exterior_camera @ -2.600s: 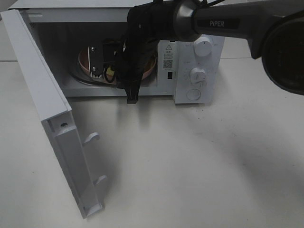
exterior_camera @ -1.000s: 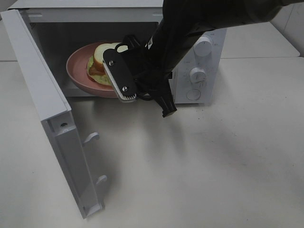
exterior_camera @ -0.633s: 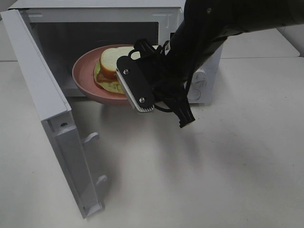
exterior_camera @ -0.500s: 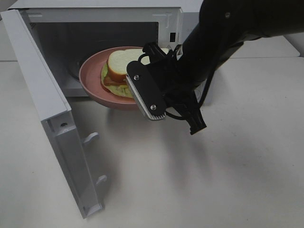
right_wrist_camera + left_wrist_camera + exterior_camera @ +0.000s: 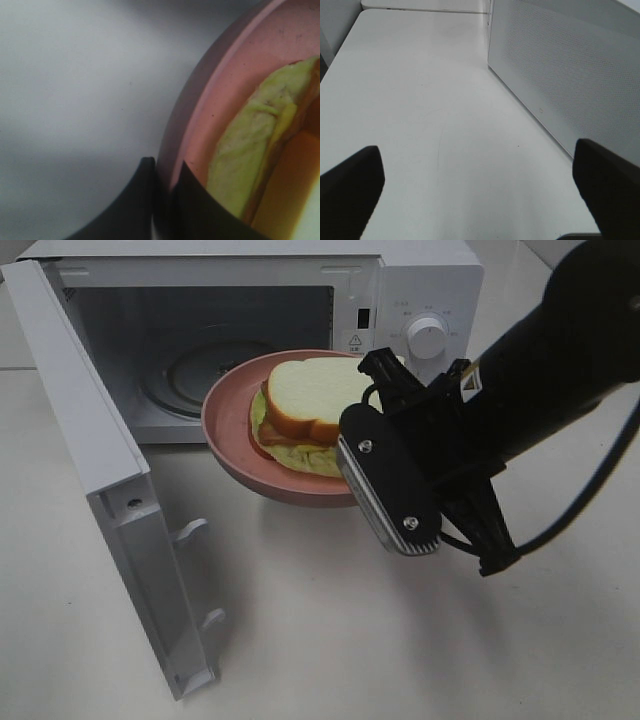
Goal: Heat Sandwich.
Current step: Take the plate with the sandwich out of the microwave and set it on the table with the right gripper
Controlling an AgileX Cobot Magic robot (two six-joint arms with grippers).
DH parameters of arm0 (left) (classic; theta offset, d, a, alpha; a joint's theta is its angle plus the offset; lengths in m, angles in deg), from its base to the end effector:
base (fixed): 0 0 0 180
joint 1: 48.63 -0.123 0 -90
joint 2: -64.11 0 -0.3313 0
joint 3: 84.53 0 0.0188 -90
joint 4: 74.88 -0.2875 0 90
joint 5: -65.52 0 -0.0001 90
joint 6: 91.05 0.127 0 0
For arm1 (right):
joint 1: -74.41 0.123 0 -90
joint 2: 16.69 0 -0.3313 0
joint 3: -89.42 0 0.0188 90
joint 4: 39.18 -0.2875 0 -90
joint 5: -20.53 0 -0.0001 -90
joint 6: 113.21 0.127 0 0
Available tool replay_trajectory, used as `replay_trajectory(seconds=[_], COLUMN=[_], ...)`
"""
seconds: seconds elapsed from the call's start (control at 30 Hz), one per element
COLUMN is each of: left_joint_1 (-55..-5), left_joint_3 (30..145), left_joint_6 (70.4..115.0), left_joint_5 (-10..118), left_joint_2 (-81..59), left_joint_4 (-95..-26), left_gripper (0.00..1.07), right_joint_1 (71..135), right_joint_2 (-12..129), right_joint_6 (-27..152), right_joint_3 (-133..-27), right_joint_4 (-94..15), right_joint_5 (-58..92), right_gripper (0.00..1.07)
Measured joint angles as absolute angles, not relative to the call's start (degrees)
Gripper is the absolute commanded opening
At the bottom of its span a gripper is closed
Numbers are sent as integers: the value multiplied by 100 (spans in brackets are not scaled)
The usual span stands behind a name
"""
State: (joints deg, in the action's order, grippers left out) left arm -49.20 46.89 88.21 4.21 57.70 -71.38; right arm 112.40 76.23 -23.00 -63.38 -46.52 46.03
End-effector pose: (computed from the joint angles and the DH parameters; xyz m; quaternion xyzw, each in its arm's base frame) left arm 0.0092 -0.0067 0.2841 -0.0080 0.8490 -0.0313 0.5274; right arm 0.2691 0.2190 0.2214 -0.8354 0.4618 -0.0898 0.2843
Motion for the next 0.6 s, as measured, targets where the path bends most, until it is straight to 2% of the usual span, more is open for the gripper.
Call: replay_trajectory(seconds=[0.6], left_joint_1=[-4920], left_joint_3=[4689], left_joint_6=[8821], left_joint_5=[421], left_joint_2=[5770], left_joint_4=[-7138], left_gripper=[98], right_joint_1=[11240], right_joint_2=[5859], right_joint_6=[-1979], right_joint_3=[-5048], right_joint_4=[-4508], right_joint_5=[4660], right_gripper=[0])
